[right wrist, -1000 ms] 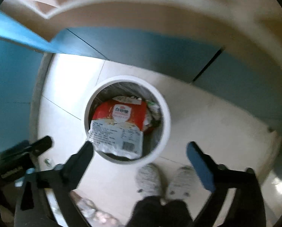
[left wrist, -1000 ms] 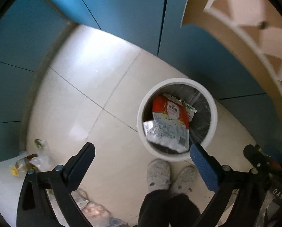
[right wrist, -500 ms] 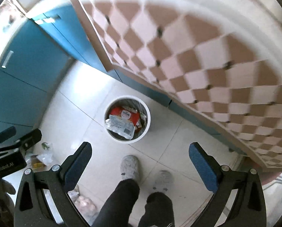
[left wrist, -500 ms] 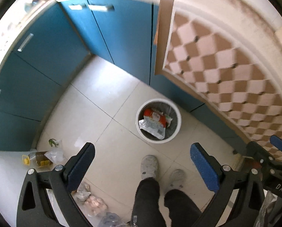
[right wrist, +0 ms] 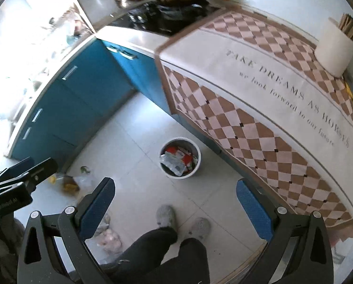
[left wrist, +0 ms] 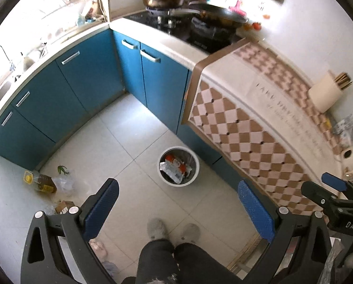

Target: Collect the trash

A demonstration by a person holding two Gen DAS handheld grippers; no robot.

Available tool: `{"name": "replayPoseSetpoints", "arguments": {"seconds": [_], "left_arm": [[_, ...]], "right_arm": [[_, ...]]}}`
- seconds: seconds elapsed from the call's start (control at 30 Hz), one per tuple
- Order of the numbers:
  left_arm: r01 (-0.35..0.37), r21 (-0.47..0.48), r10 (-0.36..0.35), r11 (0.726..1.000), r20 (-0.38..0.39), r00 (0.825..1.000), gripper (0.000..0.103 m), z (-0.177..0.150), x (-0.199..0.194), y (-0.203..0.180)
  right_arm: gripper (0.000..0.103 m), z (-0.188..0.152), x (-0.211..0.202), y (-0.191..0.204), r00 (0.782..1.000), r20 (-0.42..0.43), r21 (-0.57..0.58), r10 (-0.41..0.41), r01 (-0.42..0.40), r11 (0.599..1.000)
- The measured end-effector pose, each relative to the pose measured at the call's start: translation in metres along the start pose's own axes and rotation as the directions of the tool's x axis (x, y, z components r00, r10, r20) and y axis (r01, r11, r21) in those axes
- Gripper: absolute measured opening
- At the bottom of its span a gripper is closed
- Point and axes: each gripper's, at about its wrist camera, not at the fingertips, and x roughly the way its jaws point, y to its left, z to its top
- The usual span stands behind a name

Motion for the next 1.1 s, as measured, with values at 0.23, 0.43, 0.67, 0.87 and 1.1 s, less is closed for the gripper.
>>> {"name": "replayPoseSetpoints", "arguments": {"seconds": [0.23,0.43,0.67,0.87,1.1], "left_arm": [[0.102,-0.008,-0.102,0.995,0.021,0.995,0.103,-0.008,-0.046,-0.001],[0.176,-0.014,-0.175,0.984,0.048,0.983,0.103,-0.011,-0.083,0.008],[0.232,-0.011,-0.231,0.973,0.078,0.970,0.103,-0.012,-0.107,0.015],[0.238,-0.012,-0.236,0.971,0.096,0.967,0.103,-0.010,-0.118,0.020],[0.250,-0.006,-0.249,0.968,0.078,0.965,0.103,-0.010,-0.118,0.024]], "right_arm": [[0.103,-0.010,-0.069,0.020,0.997,0.028,-0.047,0.074,-0.073,0.996],[0.103,-0.014,-0.108,0.043,0.987,0.023,-0.056,0.159,-0.158,0.986],[0.103,-0.012,-0.133,0.065,0.976,0.036,-0.076,0.213,-0.210,0.975],[0.103,-0.009,-0.142,0.079,0.970,0.037,-0.098,0.238,-0.234,0.967],[0.103,-0.007,-0.143,0.085,0.969,0.025,-0.103,0.247,-0.243,0.965]]}}
